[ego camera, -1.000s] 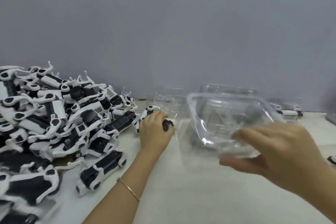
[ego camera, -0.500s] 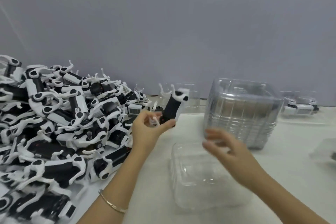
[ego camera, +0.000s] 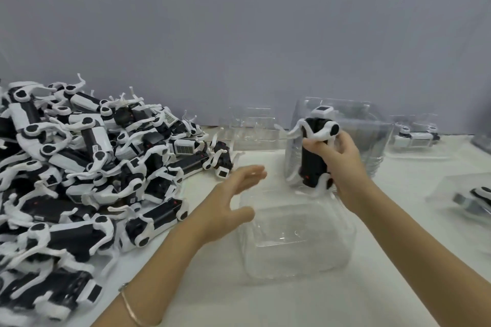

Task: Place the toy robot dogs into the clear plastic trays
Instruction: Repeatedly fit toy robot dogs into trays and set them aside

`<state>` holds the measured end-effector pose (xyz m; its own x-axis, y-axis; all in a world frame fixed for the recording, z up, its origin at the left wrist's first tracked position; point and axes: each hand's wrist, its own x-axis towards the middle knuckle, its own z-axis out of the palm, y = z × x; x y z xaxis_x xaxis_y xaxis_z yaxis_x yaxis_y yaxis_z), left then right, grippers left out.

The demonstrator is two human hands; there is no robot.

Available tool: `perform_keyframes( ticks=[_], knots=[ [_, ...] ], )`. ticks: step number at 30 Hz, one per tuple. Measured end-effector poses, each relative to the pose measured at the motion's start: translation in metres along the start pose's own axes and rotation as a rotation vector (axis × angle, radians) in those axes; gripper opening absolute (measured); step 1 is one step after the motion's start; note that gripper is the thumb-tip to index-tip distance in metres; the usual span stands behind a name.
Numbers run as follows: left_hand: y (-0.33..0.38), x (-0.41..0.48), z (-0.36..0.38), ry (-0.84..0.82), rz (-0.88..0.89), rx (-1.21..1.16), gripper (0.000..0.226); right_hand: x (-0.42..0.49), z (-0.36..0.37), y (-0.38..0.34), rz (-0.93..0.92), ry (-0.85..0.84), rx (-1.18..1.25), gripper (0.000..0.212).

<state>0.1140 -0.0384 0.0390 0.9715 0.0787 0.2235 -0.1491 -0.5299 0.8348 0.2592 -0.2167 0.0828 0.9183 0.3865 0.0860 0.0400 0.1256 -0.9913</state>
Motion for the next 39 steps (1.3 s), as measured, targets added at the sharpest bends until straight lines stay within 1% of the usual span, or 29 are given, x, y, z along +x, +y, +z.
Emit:
perform_keyframes(
  ticks=[1,3,5,6,7,8,9,10,11,13,15,16,17,18,19,21,22,24,26,30,31,33,36,38,39],
  knots=[
    [-0.004,-0.008,-0.002,-0.056,-0.051,0.063,0.072,-0.002,-0.007,0.004,0.011,0.018,-0.022,0.054],
    [-0.011,-0.021,-0.008,-0.139,-0.101,0.242,0.066,-0.006,-0.021,0.008,0.028,0.064,0.004,0.041],
    [-0.014,-0.031,-0.014,-0.208,-0.06,0.456,0.058,-0.009,-0.032,0.009,0.031,0.092,0.028,0.03],
    [-0.011,-0.035,-0.015,-0.231,-0.036,0.573,0.062,-0.009,-0.036,0.008,0.027,0.095,0.034,0.024],
    [-0.006,-0.039,-0.015,-0.221,0.018,0.732,0.069,-0.01,-0.04,0.007,0.019,0.092,0.037,0.02],
    [0.0,-0.041,-0.013,-0.166,0.121,0.897,0.073,-0.011,-0.042,0.007,0.004,0.081,0.036,0.016],
    [0.007,-0.045,-0.01,-0.111,0.22,0.975,0.075,-0.012,-0.043,0.007,-0.01,0.058,0.026,0.013],
    [0.015,-0.049,-0.007,-0.073,0.294,0.97,0.078,-0.012,-0.043,0.007,-0.019,0.032,0.012,0.012],
    [0.02,-0.054,-0.004,-0.067,0.349,0.877,0.079,-0.014,-0.042,0.006,-0.023,0.006,-0.001,0.014],
    [0.02,-0.062,-0.003,-0.068,0.424,0.577,0.069,-0.016,-0.038,0.004,-0.02,-0.037,-0.014,0.021],
    [0.015,-0.069,-0.008,-0.017,0.412,0.374,0.051,-0.019,-0.034,0.003,-0.022,-0.071,-0.018,0.031],
    [0.012,-0.071,-0.013,0.026,0.376,0.314,0.048,-0.02,-0.032,0.003,-0.028,-0.087,-0.019,0.036],
    [0.007,-0.074,-0.018,0.056,0.325,0.288,0.05,-0.022,-0.03,0.002,-0.031,-0.1,-0.022,0.041],
    [0.001,-0.077,-0.024,0.071,0.278,0.328,0.054,-0.023,-0.029,0.001,-0.033,-0.11,-0.029,0.044],
    [-0.007,-0.079,-0.03,0.06,0.259,0.439,0.06,-0.025,-0.028,-0.001,-0.032,-0.114,-0.034,0.046],
    [-0.026,-0.081,-0.036,-0.013,0.287,0.788,0.074,-0.026,-0.029,-0.003,-0.019,-0.113,-0.033,0.05],
    [-0.033,-0.081,-0.037,-0.046,0.301,0.901,0.079,-0.026,-0.029,-0.004,-0.008,-0.11,-0.031,0.056],
    [-0.038,-0.077,-0.033,-0.037,0.342,0.975,0.076,-0.027,-0.028,-0.007,0.009,-0.096,-0.041,0.065],
    [-0.037,-0.067,-0.025,0.025,0.417,1.022,0.074,-0.028,-0.025,-0.01,0.003,-0.092,-0.067,0.061],
    [-0.025,-0.037,0.008,0.186,0.558,0.961,0.063,-0.027,-0.022,-0.011,-0.02,-0.119,-0.107,0.035],
    [-0.021,-0.029,0.019,0.223,0.579,0.935,0.06,-0.026,-0.021,-0.012,-0.021,-0.128,-0.117,0.032],
    [-0.012,-0.014,0.042,0.298,0.587,0.886,0.057,-0.024,-0.02,-0.011,-0.019,-0.147,-0.157,0.033],
    [0.0,-0.002,0.069,0.451,0.574,0.747,0.065,-0.02,-0.022,-0.008,-0.011,-0.154,-0.261,0.036],
    [-0.002,-0.001,0.07,0.554,0.587,0.632,0.065,-0.017,-0.026,-0.007,-0.012,-0.145,-0.319,0.034],
    [-0.006,-0.002,0.065,0.591,0.564,0.572,0.067,-0.016,-0.029,-0.006,-0.018,-0.144,-0.338,0.033]
  ],
)
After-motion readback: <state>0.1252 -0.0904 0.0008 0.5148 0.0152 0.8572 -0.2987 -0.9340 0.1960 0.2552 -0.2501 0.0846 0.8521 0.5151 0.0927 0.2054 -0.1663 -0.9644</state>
